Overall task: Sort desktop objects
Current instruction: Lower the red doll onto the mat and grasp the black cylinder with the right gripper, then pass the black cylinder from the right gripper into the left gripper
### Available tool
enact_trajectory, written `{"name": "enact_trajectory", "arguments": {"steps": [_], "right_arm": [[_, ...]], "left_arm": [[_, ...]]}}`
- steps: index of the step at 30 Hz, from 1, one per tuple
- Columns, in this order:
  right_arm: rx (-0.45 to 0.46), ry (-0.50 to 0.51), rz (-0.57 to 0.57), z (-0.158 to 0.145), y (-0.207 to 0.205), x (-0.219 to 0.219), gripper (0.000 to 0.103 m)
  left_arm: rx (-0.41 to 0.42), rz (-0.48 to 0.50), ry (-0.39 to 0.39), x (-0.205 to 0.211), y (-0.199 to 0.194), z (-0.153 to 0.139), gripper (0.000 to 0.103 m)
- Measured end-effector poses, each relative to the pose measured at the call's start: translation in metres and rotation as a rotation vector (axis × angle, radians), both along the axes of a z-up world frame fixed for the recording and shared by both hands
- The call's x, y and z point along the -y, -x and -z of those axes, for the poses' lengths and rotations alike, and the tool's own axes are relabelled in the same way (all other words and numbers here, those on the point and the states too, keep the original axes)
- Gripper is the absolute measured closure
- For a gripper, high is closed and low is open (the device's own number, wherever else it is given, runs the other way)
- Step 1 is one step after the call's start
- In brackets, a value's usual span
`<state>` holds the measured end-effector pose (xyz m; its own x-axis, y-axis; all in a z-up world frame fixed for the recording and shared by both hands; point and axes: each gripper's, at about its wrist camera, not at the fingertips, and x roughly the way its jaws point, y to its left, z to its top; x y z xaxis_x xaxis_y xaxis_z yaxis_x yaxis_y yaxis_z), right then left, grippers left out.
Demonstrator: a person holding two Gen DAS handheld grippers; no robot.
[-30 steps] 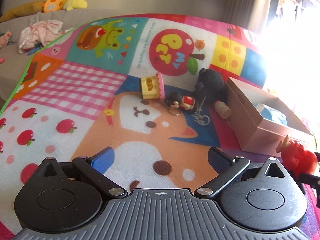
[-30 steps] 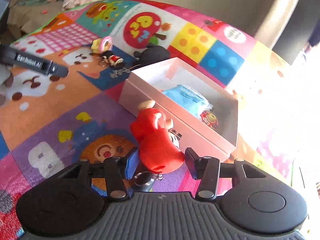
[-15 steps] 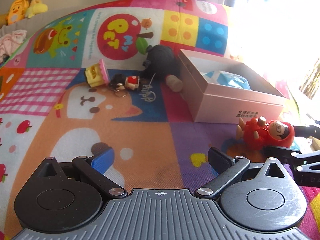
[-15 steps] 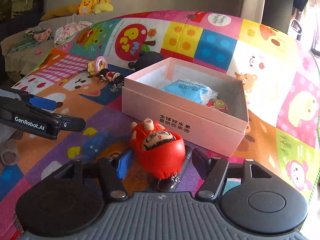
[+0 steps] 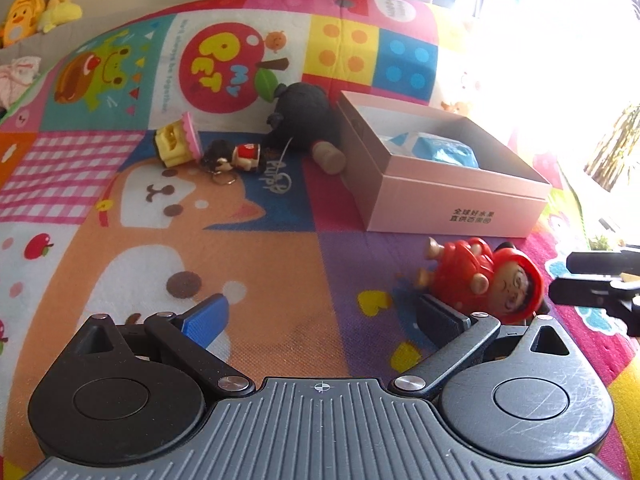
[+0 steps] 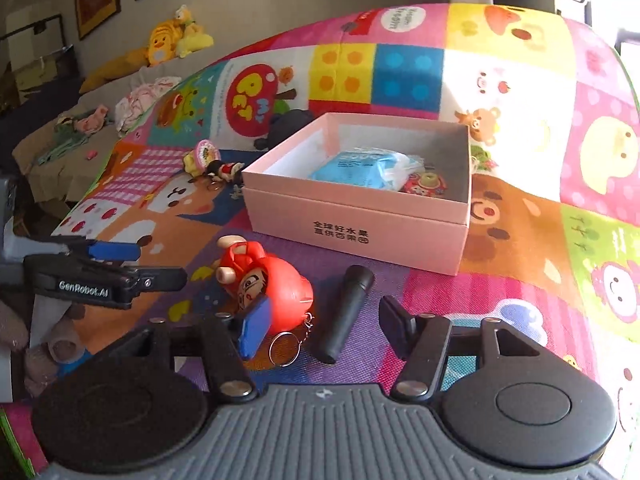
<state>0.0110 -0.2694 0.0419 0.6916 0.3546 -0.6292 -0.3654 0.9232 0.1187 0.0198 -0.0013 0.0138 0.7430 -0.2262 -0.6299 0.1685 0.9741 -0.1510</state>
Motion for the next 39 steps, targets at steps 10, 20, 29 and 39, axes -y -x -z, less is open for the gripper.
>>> {"name": "enact_trajectory", "arguments": {"steps": [10, 20, 29, 39], "right_arm": [[-0.112, -0.014, 0.112, 0.028, -0.053, -0.003, 0.072], [-0.065, 0.130, 0.026, 0.022, 0.021, 0.002, 0.077], [-0.046, 0.141, -0.223, 0.021, 0.053, -0.074, 0.078], [0.098, 0.272, -0.412, 0.017, 0.037, -0.186, 0.084]], "left_arm": [[-0.012, 0.157, -0.005, 0.022, 0.016, -0.002, 0.000], [-0.031, 0.135, -0.013, 0.015, 0.018, 0.006, 0.000], [0.006, 0.069, -0.002, -0.010, 0.028, -0.004, 0.000], [0.085, -0.135, 0.042, -0.085, 0.041, -0.023, 0.000]]}}
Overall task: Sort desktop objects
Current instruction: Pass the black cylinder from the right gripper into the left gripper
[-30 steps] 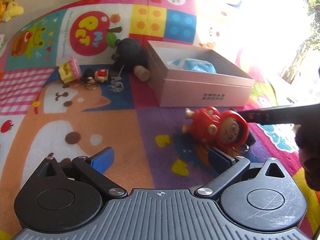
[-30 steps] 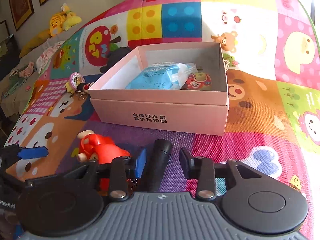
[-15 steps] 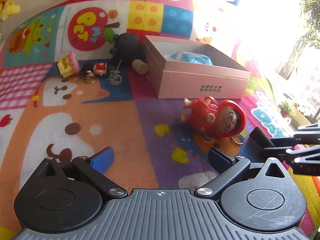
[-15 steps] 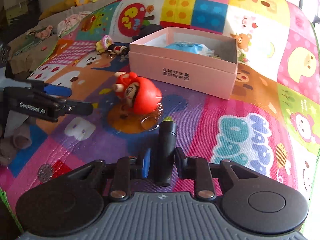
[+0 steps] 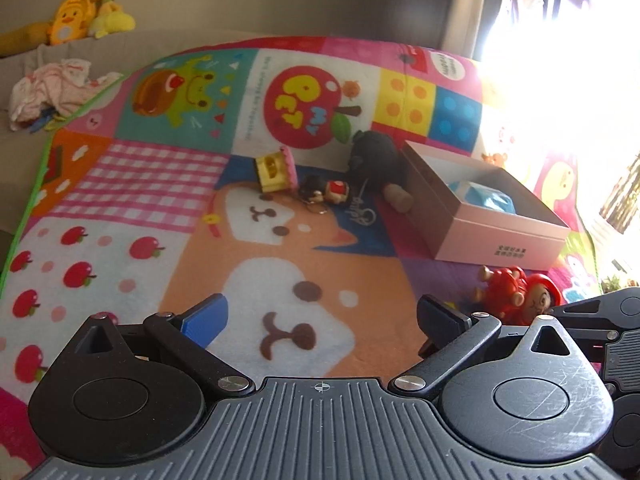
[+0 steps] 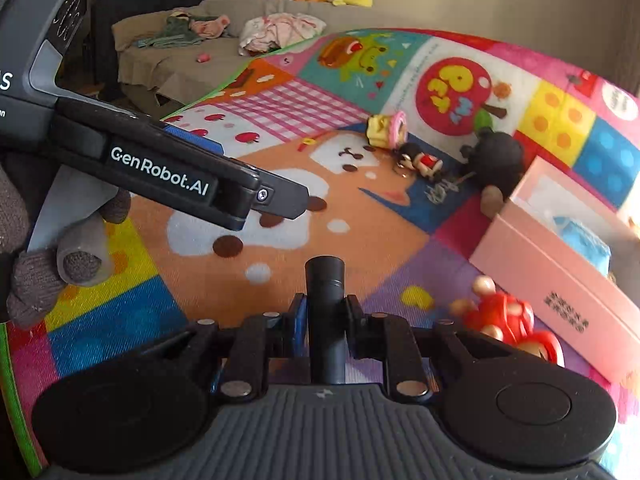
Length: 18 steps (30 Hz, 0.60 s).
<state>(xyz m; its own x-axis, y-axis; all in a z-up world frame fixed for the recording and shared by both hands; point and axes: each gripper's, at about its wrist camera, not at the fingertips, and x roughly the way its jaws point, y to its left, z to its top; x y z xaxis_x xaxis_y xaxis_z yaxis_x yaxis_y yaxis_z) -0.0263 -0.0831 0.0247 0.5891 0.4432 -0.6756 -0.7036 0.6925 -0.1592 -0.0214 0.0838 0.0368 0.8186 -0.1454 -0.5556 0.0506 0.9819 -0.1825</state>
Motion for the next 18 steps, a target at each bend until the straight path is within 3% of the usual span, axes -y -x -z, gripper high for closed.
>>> {"name": "enact_trajectory", "arguments": {"steps": [6, 10, 14, 18], "right_arm": [[0.008, 0.035, 0.012, 0.002, -0.009, -0.013, 0.079], [0.019, 0.004, 0.051, -0.008, 0.007, 0.021, 0.065], [-0.008, -0.039, 0.146, -0.011, 0.012, 0.064, 0.043], [-0.042, -0.066, 0.283, -0.003, -0.008, 0.098, 0.042]], "left_arm": [[-0.010, -0.054, 0.041, -0.021, 0.004, 0.006, 0.000], [-0.023, -0.030, 0.037, -0.016, 0.005, 0.013, 0.000], [-0.039, 0.007, 0.039, -0.004, 0.002, 0.019, 0.000], [-0.053, 0.059, 0.025, 0.014, 0.000, 0.022, 0.000]]}}
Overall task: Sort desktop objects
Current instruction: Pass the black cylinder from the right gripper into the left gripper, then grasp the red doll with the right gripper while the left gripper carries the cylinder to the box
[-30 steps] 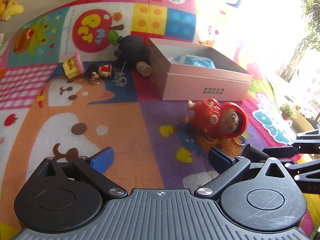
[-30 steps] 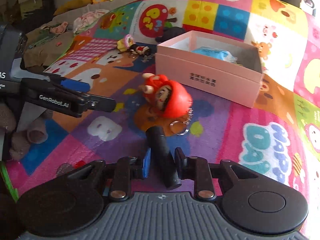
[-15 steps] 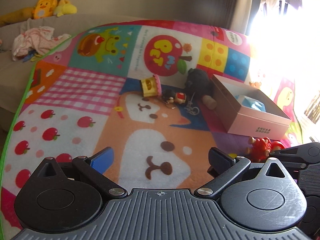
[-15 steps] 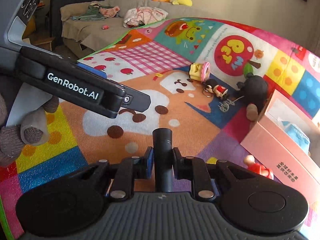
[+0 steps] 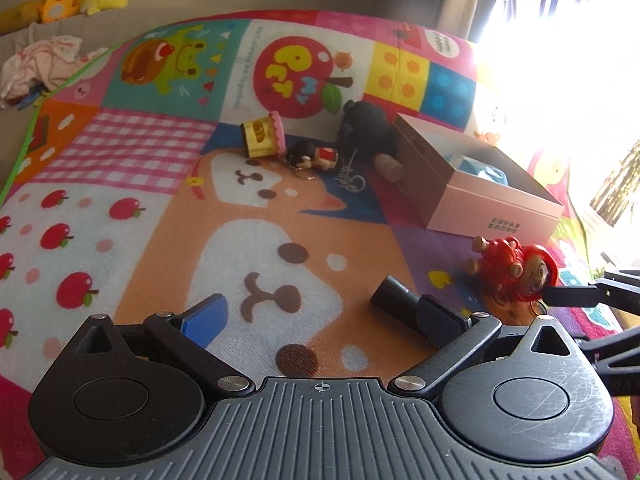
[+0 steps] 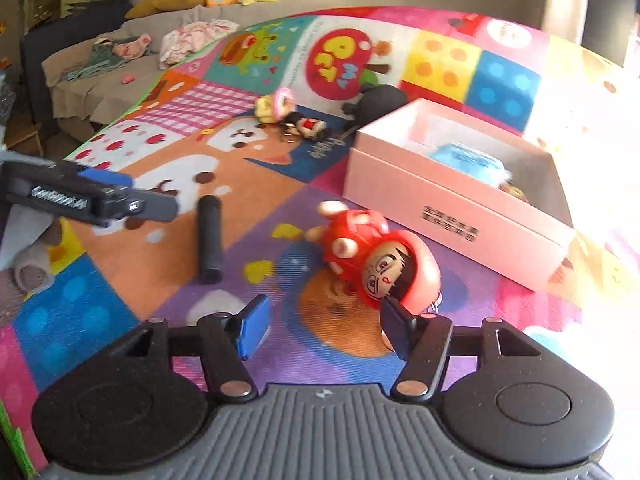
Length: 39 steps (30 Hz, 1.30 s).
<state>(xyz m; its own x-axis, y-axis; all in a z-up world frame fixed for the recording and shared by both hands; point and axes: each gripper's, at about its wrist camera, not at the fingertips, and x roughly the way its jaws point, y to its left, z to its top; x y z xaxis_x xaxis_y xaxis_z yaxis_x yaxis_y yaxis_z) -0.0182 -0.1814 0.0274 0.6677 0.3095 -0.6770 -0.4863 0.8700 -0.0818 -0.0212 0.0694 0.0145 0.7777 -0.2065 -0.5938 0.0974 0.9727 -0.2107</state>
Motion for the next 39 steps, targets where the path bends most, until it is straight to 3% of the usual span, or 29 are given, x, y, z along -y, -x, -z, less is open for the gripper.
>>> {"name": "enact_trajectory", "arguments": {"steps": [4, 7, 9, 12, 16, 21, 24, 30, 36, 39], "right_arm": [[0.063, 0.007, 0.161, 0.008, -0.026, 0.021, 0.040], [0.040, -0.026, 0.233, 0.012, -0.039, 0.037, 0.037], [0.026, -0.062, 0.240, 0.012, -0.036, 0.048, 0.015], [0.032, -0.084, 0.236, 0.011, -0.020, 0.056, 0.000], [-0.020, -0.106, 0.244, 0.017, -0.008, 0.065, 0.000], [-0.070, -0.173, 0.283, 0.024, -0.010, 0.076, 0.000], [-0.063, -0.158, 0.282, 0.026, -0.010, 0.074, 0.000], [-0.061, -0.110, 0.273, 0.028, -0.011, 0.068, 0.000], [-0.064, -0.082, 0.264, 0.029, -0.010, 0.065, 0.000], [-0.062, -0.082, 0.264, 0.028, -0.010, 0.065, 0.000]], "left_arm": [[-0.010, 0.046, -0.023, 0.017, 0.000, 0.000, 0.000], [-0.010, 0.084, -0.057, 0.028, 0.002, -0.001, 0.000], [-0.002, 0.122, -0.088, 0.035, 0.004, -0.001, 0.000], [0.013, 0.197, -0.153, 0.048, 0.005, 0.001, 0.000], [0.031, 0.215, -0.224, 0.060, -0.006, 0.004, 0.000], [-0.029, 0.273, -0.139, 0.061, -0.028, 0.009, 0.000], [-0.036, 0.324, -0.099, 0.063, -0.022, 0.007, 0.000], [-0.041, 0.452, -0.105, 0.077, 0.009, 0.007, 0.000], [-0.027, 0.351, -0.192, 0.086, 0.008, 0.009, 0.000], [-0.024, 0.326, -0.192, 0.088, 0.004, 0.009, 0.000]]}}
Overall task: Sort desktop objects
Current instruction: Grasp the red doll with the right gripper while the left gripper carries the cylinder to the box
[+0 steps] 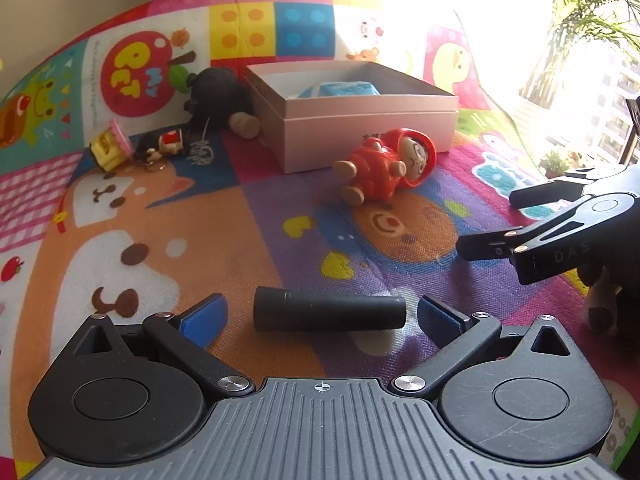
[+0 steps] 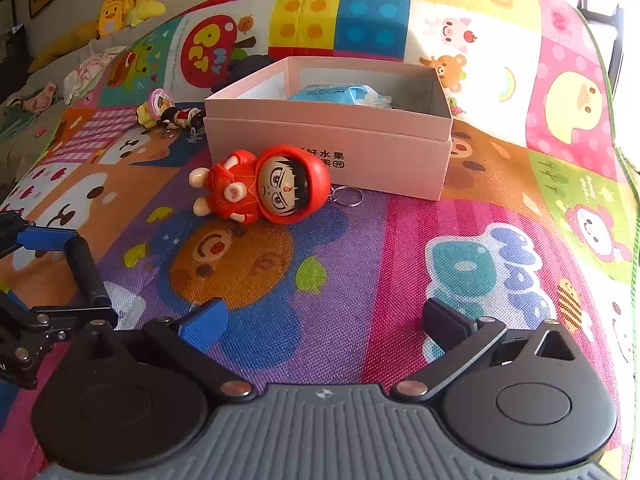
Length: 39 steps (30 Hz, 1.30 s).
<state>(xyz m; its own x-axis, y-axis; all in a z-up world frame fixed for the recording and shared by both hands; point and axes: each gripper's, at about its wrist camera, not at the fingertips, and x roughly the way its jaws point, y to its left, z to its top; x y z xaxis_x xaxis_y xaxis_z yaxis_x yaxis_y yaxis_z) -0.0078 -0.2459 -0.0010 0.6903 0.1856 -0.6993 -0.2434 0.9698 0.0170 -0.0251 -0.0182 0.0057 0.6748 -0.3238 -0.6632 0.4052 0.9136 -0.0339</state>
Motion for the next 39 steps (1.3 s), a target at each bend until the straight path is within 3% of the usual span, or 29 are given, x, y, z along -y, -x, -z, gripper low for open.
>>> {"name": "enact_trajectory", "arguments": {"steps": [4, 10, 14, 18, 22, 26, 33, 35, 36, 39], "right_arm": [[0.002, 0.007, -0.002, 0.000, 0.000, -0.001, 0.000], [0.004, 0.012, 0.000, 0.000, 0.000, -0.001, 0.000], [0.006, 0.017, 0.003, 0.000, 0.001, -0.002, 0.000], [0.027, 0.047, -0.015, -0.003, -0.003, -0.010, 0.000], [0.103, 0.088, -0.041, -0.013, -0.014, -0.034, 0.000], [0.140, 0.128, -0.084, -0.014, -0.032, -0.060, 0.000], [0.064, 0.103, -0.069, -0.008, -0.071, -0.075, 0.000], [0.038, 0.072, -0.059, -0.007, -0.074, -0.074, 0.001], [0.035, 0.070, -0.056, -0.007, -0.074, -0.073, 0.008], [0.020, 0.066, -0.079, -0.011, -0.065, -0.069, 0.008]], "left_arm": [[0.018, -0.008, -0.023, 0.003, 0.001, -0.001, 0.003], [0.034, -0.020, -0.024, -0.004, 0.006, -0.002, 0.023], [0.044, -0.169, -0.028, -0.023, -0.007, -0.001, 0.023], [0.033, -0.317, 0.023, -0.049, -0.023, -0.002, 0.023], [0.038, -0.298, 0.032, -0.049, -0.021, -0.002, 0.014], [0.033, -0.297, 0.062, -0.053, -0.021, -0.002, 0.012], [0.033, -0.300, 0.090, -0.056, -0.021, -0.001, 0.009], [0.034, -0.300, 0.089, -0.056, -0.021, -0.001, 0.009], [0.034, -0.300, 0.088, -0.056, -0.021, -0.001, 0.009], [0.033, -0.300, 0.088, -0.056, -0.021, -0.001, 0.009]]}}
